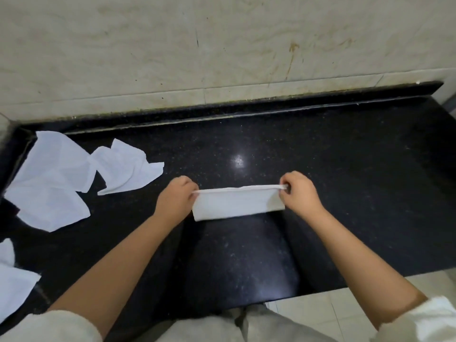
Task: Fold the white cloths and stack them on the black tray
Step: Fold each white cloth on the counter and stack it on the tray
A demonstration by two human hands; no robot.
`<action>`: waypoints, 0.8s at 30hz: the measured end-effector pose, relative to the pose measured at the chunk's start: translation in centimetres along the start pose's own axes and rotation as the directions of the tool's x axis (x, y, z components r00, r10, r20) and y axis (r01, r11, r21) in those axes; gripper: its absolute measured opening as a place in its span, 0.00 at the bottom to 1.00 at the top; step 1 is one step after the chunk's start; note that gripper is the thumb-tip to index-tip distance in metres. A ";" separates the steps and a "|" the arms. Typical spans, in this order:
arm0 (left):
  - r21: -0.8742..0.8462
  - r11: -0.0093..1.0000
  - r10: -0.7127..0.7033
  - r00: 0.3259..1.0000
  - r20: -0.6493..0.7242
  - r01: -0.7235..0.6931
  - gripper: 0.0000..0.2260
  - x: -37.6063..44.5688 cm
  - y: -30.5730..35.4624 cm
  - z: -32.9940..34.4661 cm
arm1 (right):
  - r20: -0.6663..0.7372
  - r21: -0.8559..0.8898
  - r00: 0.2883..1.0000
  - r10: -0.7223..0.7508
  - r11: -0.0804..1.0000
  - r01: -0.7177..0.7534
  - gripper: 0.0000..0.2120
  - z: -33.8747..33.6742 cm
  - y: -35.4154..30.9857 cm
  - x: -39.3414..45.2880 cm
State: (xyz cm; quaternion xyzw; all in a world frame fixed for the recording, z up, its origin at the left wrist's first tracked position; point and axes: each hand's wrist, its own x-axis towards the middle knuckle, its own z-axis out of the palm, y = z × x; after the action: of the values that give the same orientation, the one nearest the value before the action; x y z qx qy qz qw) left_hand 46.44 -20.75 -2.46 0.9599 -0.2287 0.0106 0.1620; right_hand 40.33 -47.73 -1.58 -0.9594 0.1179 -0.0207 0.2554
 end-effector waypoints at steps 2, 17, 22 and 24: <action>0.089 0.980 0.192 0.956 -0.221 -0.176 0.12 -0.6 -0.4 -1.5 | -0.157 0.030 0.974 -0.162 0.985 0.169 0.07 -1.1 -0.1 -0.6; 0.150 0.966 0.174 0.960 0.221 -0.210 0.16 -9.0 -0.3 5.9 | 0.107 -0.178 0.992 0.067 0.983 -0.047 0.13 5.1 3.5 -8.7; 0.150 0.985 -0.107 0.982 0.153 0.084 0.16 -6.1 1.6 5.3 | 0.135 -0.295 0.914 0.383 0.896 -0.332 0.18 5.3 1.2 -7.2; 0.175 0.971 -0.212 0.929 0.304 0.165 0.24 -5.3 1.8 5.5 | 0.169 -0.307 0.877 0.450 0.869 -0.387 0.15 5.7 0.4 -6.6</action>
State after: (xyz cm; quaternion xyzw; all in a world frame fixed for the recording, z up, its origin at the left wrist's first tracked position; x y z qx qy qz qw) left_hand 40.56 -21.72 -7.64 0.9756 -0.1572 -0.1445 0.0519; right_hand 34.37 -43.73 -6.58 -0.9313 0.2949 0.1650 0.1358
